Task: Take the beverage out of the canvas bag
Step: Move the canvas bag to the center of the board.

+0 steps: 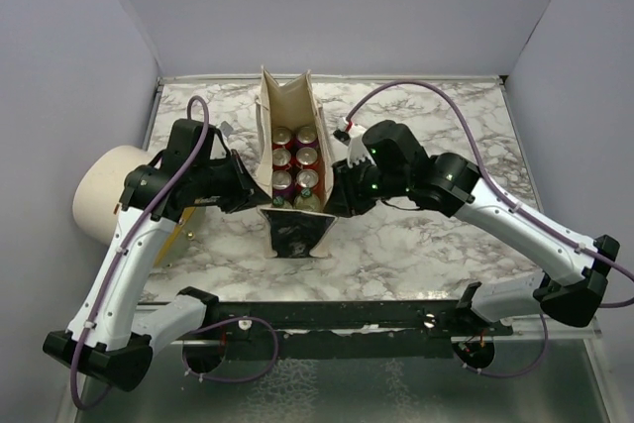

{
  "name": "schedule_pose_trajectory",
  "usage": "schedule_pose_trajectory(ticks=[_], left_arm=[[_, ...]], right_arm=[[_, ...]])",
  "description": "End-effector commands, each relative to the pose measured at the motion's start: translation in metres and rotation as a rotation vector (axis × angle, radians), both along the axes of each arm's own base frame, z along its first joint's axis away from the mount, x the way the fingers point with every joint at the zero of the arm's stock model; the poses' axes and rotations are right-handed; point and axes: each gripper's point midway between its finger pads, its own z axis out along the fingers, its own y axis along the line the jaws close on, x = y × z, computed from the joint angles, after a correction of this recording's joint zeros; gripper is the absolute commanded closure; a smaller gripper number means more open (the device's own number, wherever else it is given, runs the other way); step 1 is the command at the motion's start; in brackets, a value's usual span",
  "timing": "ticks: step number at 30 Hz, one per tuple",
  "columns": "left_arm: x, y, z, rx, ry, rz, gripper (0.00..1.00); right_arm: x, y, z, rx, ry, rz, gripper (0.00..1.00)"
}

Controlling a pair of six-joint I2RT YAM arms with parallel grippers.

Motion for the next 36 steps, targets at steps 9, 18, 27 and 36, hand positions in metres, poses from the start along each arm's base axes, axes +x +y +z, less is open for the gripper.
schedule_pose_trajectory(ticks=[9, 18, 27, 36], left_arm=[[0.002, 0.028, -0.019, 0.138, 0.046, 0.13, 0.83], [0.038, 0.035, -0.009, 0.202, -0.035, 0.18, 0.41], [0.081, 0.044, 0.0, 0.324, -0.093, 0.203, 0.33], [0.097, 0.037, -0.002, 0.339, -0.139, 0.131, 0.17]], right_arm=[[0.034, -0.03, 0.013, -0.191, -0.196, -0.09, 0.52], [0.07, -0.021, 0.047, -0.212, -0.34, -0.142, 0.29], [0.102, -0.004, 0.058, -0.205, -0.41, -0.224, 0.01], [0.128, 0.018, 0.028, -0.295, -0.323, -0.26, 0.01]])
